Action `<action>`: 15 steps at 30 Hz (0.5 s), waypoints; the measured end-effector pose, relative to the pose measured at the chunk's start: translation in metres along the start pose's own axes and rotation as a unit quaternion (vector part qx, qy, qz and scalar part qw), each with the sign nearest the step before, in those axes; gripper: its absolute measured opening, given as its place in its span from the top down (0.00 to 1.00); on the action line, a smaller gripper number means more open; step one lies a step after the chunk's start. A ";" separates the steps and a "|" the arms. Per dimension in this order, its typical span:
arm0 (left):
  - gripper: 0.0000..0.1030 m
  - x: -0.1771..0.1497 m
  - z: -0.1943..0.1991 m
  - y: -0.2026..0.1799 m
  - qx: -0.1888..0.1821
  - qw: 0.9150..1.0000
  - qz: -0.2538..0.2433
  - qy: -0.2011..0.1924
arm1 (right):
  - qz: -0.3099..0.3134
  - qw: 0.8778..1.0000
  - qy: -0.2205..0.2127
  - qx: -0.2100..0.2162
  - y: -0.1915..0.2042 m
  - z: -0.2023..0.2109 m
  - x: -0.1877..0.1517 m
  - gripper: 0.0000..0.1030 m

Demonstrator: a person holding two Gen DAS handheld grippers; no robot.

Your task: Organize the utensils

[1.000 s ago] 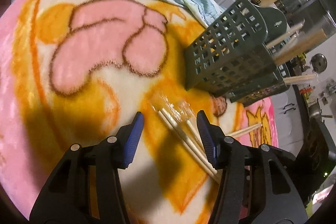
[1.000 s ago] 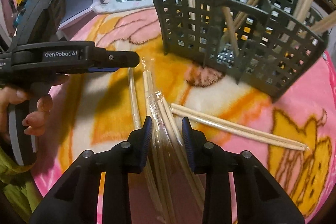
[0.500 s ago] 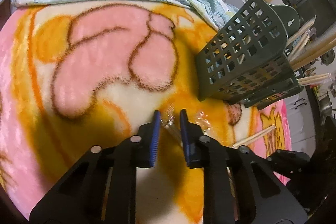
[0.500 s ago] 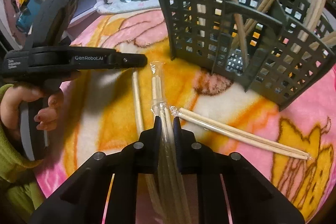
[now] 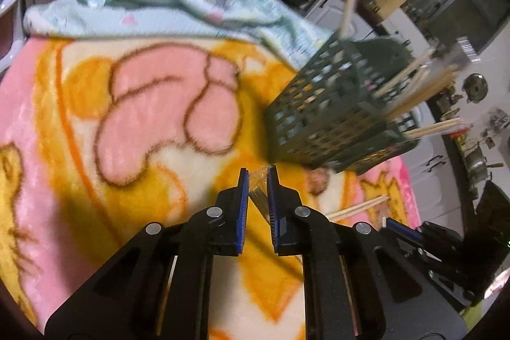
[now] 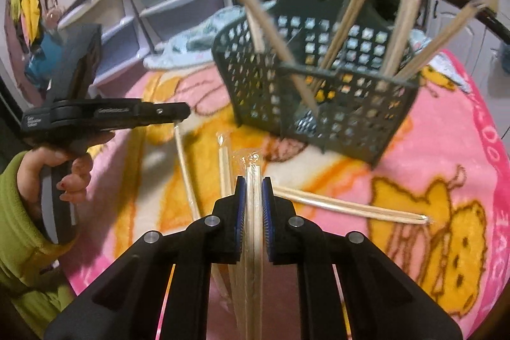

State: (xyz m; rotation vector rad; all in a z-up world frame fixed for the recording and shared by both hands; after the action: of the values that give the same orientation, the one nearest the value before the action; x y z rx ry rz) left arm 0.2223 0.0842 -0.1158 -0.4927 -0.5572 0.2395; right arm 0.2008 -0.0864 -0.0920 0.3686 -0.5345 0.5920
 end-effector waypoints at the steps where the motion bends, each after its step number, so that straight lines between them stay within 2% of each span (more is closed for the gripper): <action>1: 0.93 0.001 0.006 -0.005 -0.005 1.000 -0.005 -0.007 | -0.004 1.000 -0.010 -0.002 -0.002 0.006 0.001 0.90; 15: 0.95 0.005 0.056 -0.086 -0.065 0.994 -0.075 -0.054 | -0.031 0.993 -0.112 -0.025 -0.018 0.080 0.012 0.90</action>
State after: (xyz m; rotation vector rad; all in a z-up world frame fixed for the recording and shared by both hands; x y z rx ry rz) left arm 0.2025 0.0333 -0.0292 -0.5641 -0.7165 0.0864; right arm 0.1908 -0.1331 -0.0242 0.4045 -0.7492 0.4790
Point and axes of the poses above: each gripper's, at about its wrist camera, not at the fingertips, and z roughly against the way its jaws point, y to its left, x to its top, the point moved 6 cm from there along -z, roughly the way its jaws point, and after that the axes turned 4 degrees about y, right-handed, at the moved point
